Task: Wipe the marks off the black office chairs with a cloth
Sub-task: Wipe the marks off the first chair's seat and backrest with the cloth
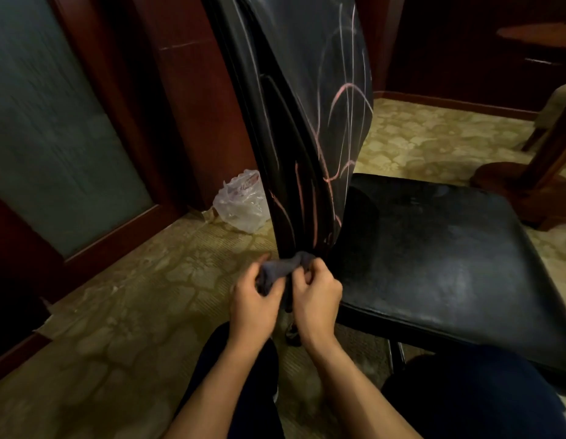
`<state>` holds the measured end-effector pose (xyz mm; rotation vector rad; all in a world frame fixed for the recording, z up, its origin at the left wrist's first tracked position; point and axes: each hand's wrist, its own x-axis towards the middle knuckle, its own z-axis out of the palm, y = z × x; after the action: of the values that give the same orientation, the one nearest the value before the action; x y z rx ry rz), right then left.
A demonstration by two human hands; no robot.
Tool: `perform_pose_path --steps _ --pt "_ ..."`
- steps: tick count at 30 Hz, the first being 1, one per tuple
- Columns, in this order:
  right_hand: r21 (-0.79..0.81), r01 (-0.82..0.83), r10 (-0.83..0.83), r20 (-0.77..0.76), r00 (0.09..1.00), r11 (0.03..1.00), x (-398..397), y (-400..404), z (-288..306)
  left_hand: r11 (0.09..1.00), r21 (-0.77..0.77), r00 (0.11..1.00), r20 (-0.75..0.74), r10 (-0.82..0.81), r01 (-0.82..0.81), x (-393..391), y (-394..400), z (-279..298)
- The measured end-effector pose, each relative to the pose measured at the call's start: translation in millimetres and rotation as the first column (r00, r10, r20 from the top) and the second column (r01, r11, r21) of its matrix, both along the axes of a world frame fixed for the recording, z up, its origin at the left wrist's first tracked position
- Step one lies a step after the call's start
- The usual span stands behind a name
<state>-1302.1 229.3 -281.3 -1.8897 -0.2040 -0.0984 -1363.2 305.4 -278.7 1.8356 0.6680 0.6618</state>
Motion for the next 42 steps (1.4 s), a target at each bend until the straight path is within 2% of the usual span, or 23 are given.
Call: perform_pose_path --steps 4,6,8,11,13,15,17,22,24,27,30,33,35,39,42 --pt "0.039 0.028 -0.034 0.170 0.985 0.999 2 5 31 0.998 -0.003 0.982 0.178 0.058 -0.058 12 0 33" --pt "-0.002 0.055 -0.053 0.189 0.981 0.999 3 4 33 0.997 -0.015 0.978 0.197 0.072 -0.070 14 -3 38" --pt "-0.094 0.079 -0.064 0.155 0.986 0.992 3 2 24 0.997 0.027 0.986 0.148 0.072 -0.077 12 -5 30" --pt "-0.242 0.065 -0.062 0.017 0.998 0.968 -1 -1 0 0.995 0.097 0.999 -0.030 0.031 -0.028 5 0 3" --pt "-0.286 0.051 -0.071 -0.062 0.996 0.957 -4 -1 -10 0.998 0.059 0.991 -0.134 0.006 0.002 0 3 -12" --pt "-0.260 0.053 -0.074 -0.072 0.995 0.964 -4 0 -10 1.000 0.004 0.990 -0.143 -0.002 0.003 -1 5 -13" --pt "-0.200 0.075 -0.079 -0.014 0.997 0.977 -1 3 0 1.000 -0.011 0.997 -0.074 0.012 -0.012 2 7 -5" --pt "-0.027 0.131 -0.118 0.275 0.954 0.991 4 9 46 0.999 0.009 0.982 0.185 0.037 -0.039 15 8 43" --pt "-0.052 0.129 -0.103 0.347 0.932 0.990 6 11 52 0.999 0.009 0.973 0.226 0.044 -0.048 17 7 49" --pt "-0.163 0.120 -0.058 0.343 0.937 0.979 6 10 40 0.999 0.027 0.985 0.168 0.038 -0.043 14 4 37" --pt "-0.240 0.086 -0.031 0.225 0.974 0.967 3 7 23 0.999 0.024 0.999 0.033 0.023 -0.024 9 3 20" --pt "-0.256 0.061 -0.024 0.142 0.990 0.965 1 5 16 0.998 0.054 1.000 -0.002 0.018 -0.018 8 2 13" --pt "-0.187 0.051 -0.020 0.164 0.986 0.981 -1 7 24 0.999 0.030 0.999 0.045 0.025 -0.027 8 1 24" --pt "-0.040 0.068 -0.050 0.351 0.935 0.997 5 12 60 0.998 0.044 0.965 0.258 0.040 -0.053 15 6 60" --pt "-0.057 0.048 -0.022 0.387 0.922 0.997 11 14 70 0.993 0.087 0.950 0.308 0.046 -0.076 21 11 66"
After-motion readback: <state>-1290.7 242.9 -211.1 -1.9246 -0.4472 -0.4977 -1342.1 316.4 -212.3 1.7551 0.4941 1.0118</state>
